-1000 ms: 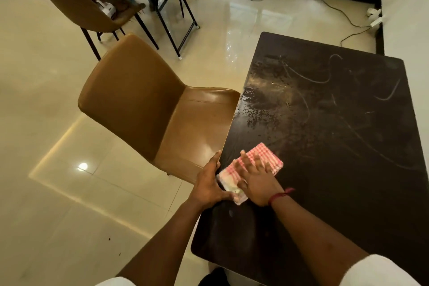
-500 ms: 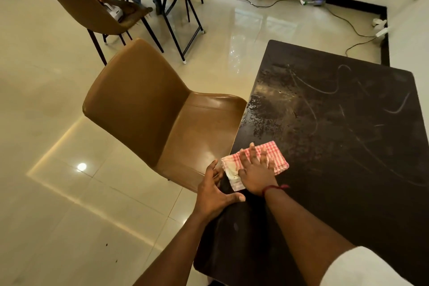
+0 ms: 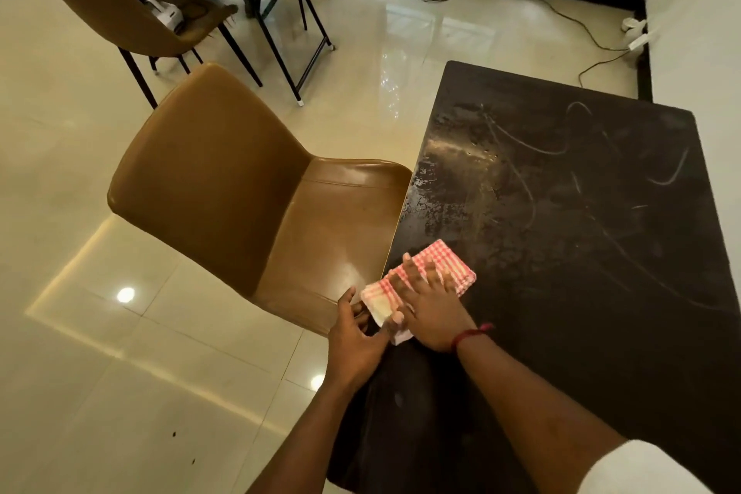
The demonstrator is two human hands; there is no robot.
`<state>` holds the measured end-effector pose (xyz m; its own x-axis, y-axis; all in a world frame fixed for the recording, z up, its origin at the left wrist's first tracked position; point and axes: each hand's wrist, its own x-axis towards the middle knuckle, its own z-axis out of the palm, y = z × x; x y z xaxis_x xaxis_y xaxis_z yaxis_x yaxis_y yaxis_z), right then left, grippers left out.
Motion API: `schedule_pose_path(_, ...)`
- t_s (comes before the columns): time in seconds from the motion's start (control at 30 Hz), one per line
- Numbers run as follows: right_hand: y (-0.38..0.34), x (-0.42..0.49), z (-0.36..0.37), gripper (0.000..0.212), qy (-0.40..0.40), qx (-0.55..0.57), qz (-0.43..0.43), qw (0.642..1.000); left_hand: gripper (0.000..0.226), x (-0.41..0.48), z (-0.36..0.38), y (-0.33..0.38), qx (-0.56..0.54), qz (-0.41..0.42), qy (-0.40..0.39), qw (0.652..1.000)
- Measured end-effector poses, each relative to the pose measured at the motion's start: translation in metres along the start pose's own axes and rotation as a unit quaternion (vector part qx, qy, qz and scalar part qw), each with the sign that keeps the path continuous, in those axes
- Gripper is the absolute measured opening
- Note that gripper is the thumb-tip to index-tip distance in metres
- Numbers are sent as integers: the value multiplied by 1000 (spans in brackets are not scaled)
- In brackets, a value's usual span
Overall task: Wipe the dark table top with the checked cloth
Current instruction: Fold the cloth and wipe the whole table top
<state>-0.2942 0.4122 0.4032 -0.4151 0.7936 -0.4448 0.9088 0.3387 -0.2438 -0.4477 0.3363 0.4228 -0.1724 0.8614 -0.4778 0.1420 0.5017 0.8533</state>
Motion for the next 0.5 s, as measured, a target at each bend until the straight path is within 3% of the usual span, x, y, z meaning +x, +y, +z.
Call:
schedule_pose_path(0.07,32,1,-10,59,-9,-10,9,1000,104,0,1,4,10,-5,-3,1000)
schedule_pose_path(0.2,61,-3,-21,60,25,64,194,979,107,-2,6,9,63,-4,-11,998)
schedule_pose_path(0.27,42,-13,-10,59,31,47,159,986,106,-3,12,11,119,2,2,993)
schedule_pose_path(0.4,57,-29,-2,59,-11,-12,-1,1000,95,-2,28,16,232,29,7,972)
schedule_pose_path(0.43,72,-27,-6,60,-14,-11,3,1000,95,-2,32,17,248,38,2,968)
schedule_pose_path(0.5,95,-23,-16,61,9,38,95,995,97,-1,39,19,276,50,-6,960)
